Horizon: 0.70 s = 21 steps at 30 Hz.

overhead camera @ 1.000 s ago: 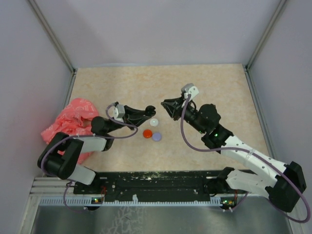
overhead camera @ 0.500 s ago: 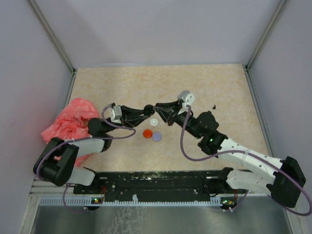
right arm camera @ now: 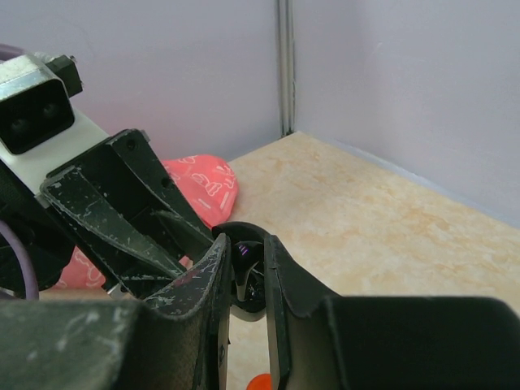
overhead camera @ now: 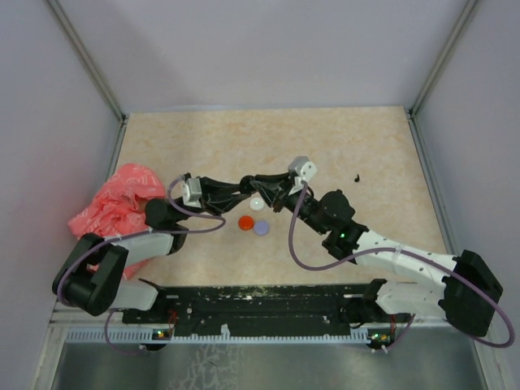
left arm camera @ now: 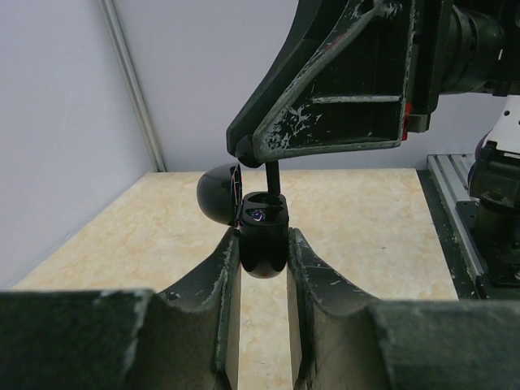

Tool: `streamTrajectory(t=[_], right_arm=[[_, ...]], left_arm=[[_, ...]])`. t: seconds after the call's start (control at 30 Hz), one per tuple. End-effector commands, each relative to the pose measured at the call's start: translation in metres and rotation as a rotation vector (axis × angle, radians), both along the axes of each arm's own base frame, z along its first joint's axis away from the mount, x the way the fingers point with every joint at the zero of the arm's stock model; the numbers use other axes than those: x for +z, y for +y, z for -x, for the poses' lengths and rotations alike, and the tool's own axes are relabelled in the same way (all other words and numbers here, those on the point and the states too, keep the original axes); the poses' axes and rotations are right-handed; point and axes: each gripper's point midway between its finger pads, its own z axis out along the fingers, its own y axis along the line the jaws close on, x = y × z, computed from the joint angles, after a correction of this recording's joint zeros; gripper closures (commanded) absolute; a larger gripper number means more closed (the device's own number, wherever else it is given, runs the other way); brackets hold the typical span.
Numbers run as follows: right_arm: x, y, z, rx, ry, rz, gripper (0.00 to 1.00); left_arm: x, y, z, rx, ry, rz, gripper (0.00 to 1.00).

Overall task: Insert the wireless bluetooth earbuds into the charging case
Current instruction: Place the earbud in the charging case.

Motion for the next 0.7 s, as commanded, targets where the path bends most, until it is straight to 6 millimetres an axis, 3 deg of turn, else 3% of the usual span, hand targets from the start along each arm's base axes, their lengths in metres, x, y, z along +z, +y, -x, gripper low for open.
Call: streamTrajectory(t=[0.0,0.67], right_arm=[[0.0162,-0.0004,0.0013,-0.011,-0.049,-0.061,0.86],[0.0085,0.0088,0.0096,0.037,-0.023,-0.061,0.86]], left_arm=[[0.0582,0.009,0.029,-0.026,-0.266,0.137,1.0],[0.0635,0.0113,0.0239,0.01,-0.23,0.18,1.0]])
